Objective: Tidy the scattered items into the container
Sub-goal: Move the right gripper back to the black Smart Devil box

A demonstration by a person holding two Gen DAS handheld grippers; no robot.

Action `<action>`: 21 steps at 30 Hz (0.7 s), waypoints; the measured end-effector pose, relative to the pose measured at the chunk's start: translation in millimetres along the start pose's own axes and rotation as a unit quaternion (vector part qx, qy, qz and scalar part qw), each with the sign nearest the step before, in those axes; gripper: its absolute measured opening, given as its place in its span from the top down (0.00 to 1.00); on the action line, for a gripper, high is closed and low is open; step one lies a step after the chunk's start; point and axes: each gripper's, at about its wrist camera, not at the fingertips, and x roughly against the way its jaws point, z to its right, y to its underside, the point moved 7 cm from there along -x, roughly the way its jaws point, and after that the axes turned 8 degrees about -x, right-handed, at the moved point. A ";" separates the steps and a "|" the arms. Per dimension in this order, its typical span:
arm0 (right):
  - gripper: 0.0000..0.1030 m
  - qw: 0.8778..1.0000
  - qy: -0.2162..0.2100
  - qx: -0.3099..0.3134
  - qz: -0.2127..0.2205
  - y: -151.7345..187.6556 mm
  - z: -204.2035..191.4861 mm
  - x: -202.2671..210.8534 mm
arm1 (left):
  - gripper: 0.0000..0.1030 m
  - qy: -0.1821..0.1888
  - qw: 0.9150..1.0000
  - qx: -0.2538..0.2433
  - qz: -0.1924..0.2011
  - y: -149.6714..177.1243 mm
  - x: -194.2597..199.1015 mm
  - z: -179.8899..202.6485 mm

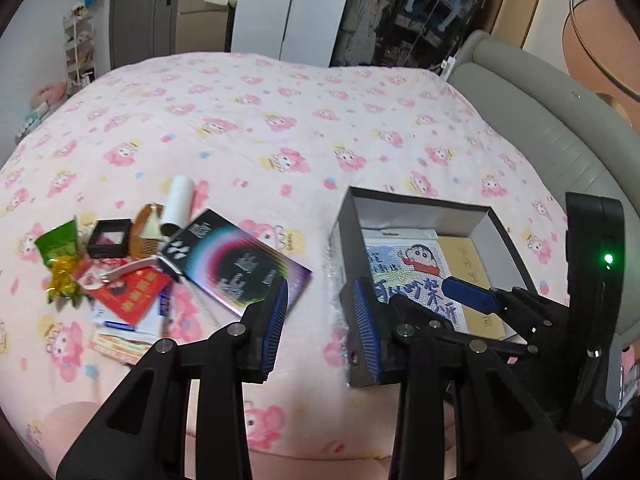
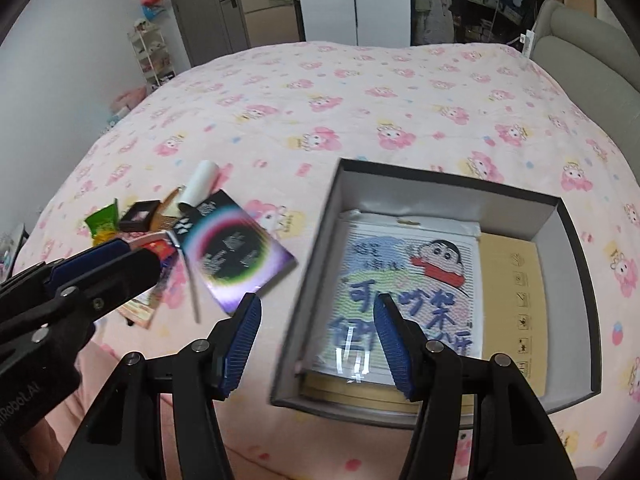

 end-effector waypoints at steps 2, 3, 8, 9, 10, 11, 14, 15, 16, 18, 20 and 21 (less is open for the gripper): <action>0.47 1.000 -0.009 -0.006 0.002 -1.1 -7.7 3.5 | 0.61 -0.009 1.000 -0.001 0.008 -0.2 9.2 -6.9; 0.47 1.000 -0.014 -0.009 0.004 -1.6 -11.8 5.7 | 0.60 -0.016 1.000 -0.003 0.013 -0.3 13.5 -10.4; 0.47 0.999 -0.024 0.001 0.025 -7.6 -39.5 20.0 | 0.60 -0.024 0.999 0.010 0.027 0.0 27.4 -29.8; 0.47 0.999 -0.025 0.004 0.028 -9.0 -44.4 21.1 | 0.60 -0.025 0.999 0.014 0.030 -0.2 29.4 -34.9; 0.47 0.999 -0.026 0.008 0.030 -10.5 -49.4 22.2 | 0.60 -0.026 0.999 0.018 0.033 -0.5 31.2 -40.2; 0.47 0.999 -0.027 0.011 0.033 -11.9 -54.3 23.2 | 0.60 -0.026 0.999 0.022 0.035 -0.8 32.4 -44.9; 0.46 0.999 -0.026 0.022 0.038 -16.3 -68.3 23.2 | 0.60 -0.028 0.998 0.030 0.039 -3.5 31.5 -58.9; 0.47 0.999 -0.023 0.026 0.037 -18.0 -72.3 21.4 | 0.60 -0.028 0.998 0.032 0.040 -5.2 29.5 -63.4; 0.46 0.999 -0.019 0.030 0.037 -20.1 -75.9 19.1 | 0.60 -0.028 0.998 0.035 0.040 -6.9 27.6 -67.9; 0.46 0.999 -0.012 0.036 0.038 -25.7 -81.1 13.6 | 0.60 -0.027 0.998 0.040 0.040 -11.6 21.6 -76.9; 0.46 0.998 -0.007 0.040 0.039 -32.1 -85.5 7.1 | 0.60 -0.026 0.998 0.051 0.039 -16.1 14.1 -86.3; 0.46 0.998 -0.009 0.042 0.036 -36.8 -87.1 1.4 | 0.60 -0.025 0.997 0.056 0.038 -18.1 9.1 -90.8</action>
